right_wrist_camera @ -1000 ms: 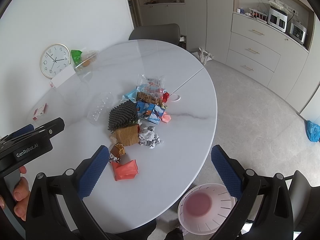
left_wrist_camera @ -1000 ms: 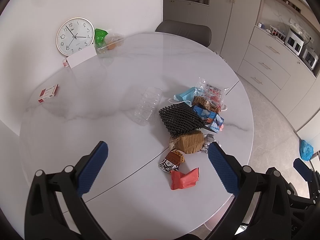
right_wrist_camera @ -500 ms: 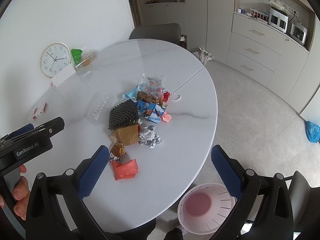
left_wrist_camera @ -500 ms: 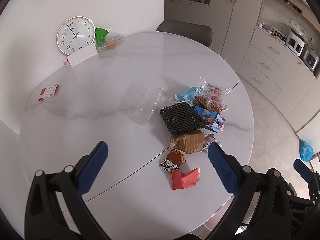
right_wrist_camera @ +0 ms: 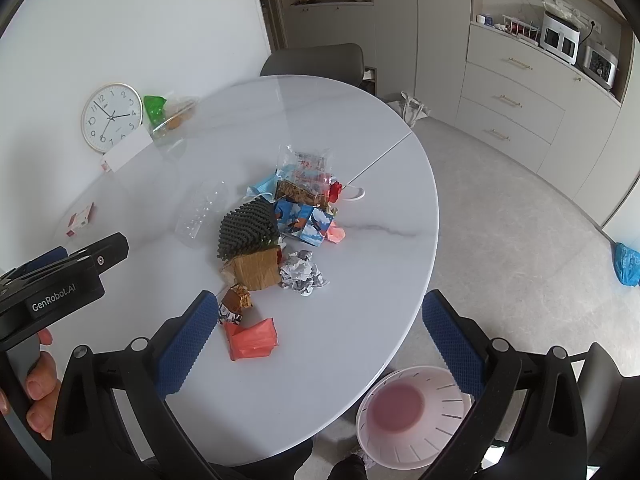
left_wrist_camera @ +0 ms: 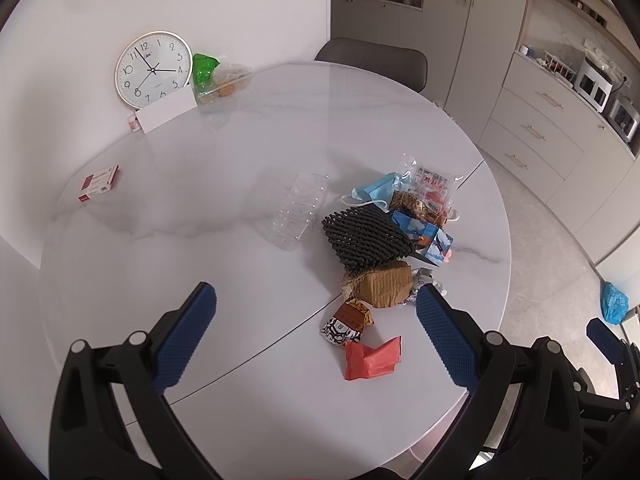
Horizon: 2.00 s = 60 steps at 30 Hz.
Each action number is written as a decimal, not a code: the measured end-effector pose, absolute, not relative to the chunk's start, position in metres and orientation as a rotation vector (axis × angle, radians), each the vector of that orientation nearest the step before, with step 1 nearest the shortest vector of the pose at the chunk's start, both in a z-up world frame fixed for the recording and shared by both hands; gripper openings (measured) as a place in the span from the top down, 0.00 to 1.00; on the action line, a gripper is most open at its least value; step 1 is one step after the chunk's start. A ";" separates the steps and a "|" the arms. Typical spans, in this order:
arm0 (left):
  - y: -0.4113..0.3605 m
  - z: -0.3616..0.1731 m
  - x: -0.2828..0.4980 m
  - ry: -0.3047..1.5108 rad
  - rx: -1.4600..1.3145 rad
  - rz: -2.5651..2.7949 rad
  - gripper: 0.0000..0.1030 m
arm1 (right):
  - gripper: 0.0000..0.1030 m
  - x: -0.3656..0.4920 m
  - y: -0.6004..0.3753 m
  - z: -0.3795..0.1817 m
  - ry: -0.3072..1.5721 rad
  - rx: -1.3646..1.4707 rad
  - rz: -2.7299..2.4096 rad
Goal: Collect trash
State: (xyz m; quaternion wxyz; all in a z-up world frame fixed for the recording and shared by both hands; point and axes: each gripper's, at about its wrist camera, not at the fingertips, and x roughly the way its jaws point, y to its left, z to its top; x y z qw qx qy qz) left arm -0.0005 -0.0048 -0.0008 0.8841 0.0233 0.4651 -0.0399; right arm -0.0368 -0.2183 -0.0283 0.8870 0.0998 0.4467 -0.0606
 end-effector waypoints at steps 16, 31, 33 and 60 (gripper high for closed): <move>0.016 -0.034 0.031 1.000 0.067 -0.112 0.07 | 0.02 -0.026 -0.210 -0.065 1.010 0.196 -0.101; 0.024 -0.121 0.156 1.025 0.251 -0.220 0.07 | 0.02 -0.005 -0.181 -0.139 1.180 0.243 -0.089; 0.019 -0.132 0.172 1.051 0.264 -0.252 0.07 | 0.02 -0.001 -0.177 -0.143 1.191 0.239 -0.082; 0.049 -0.186 0.223 1.182 0.131 -0.364 0.40 | 0.36 0.154 -0.191 -0.180 1.194 0.573 -0.050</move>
